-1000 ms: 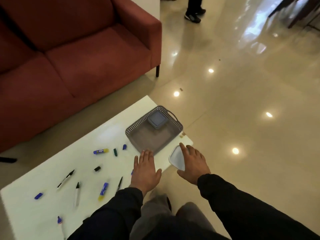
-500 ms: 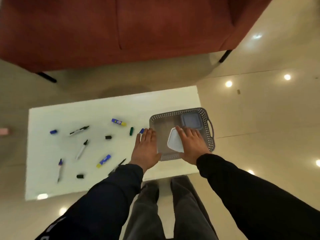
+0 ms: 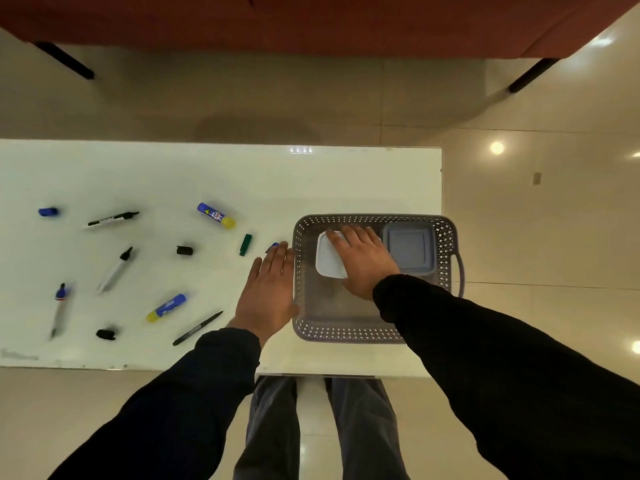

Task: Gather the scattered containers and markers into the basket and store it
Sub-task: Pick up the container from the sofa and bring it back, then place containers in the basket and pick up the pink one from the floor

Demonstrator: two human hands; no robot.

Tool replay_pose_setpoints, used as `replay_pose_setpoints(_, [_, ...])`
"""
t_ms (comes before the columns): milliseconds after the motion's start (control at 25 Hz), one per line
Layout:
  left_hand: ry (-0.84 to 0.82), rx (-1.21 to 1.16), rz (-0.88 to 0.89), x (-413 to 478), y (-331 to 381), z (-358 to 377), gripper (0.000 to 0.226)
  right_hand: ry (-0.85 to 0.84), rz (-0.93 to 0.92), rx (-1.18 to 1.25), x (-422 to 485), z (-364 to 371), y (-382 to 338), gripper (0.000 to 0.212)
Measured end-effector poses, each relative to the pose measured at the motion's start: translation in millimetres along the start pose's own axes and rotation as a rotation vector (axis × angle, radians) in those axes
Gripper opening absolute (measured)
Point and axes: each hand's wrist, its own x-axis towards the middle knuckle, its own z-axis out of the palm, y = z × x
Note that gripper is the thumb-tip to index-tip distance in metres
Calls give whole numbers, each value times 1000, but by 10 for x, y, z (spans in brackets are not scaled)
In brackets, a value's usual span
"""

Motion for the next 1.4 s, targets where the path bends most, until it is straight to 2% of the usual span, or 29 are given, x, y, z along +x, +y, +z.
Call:
replay_pose_setpoints(480, [17,-3,-17,47,-14,104,96,24,18,-7,88,47,96,95])
replay_pose_setpoints(640, [14,-2,-34,-187,12,-60,101,8,38,-17,-67,-94,26,95])
replay_pose_setpoints(760, [23,6,-57,-557,45,-289,96,20,70,18,-359,-369,-211,89])
replay_pose_setpoints(920, [58,-56,-85,-1284,18,-603,81,15,71,60,-947,-805,-909,86])
replay_pose_setpoints(1040, [125,-106,-134,-1917,-275,-750,75,51,45,30,-1313,-967,-1657,84])
replay_pose_setpoints(1280, [222,-114,-216,-3193,-1557,-689,74,89,2,-36,-1446,-754,-3408,88])
replay_pose_setpoints(1400, [266,-146,-300,-3964,-2428,-580,74,98,-54,-68,-1352,-630,-4526,90])
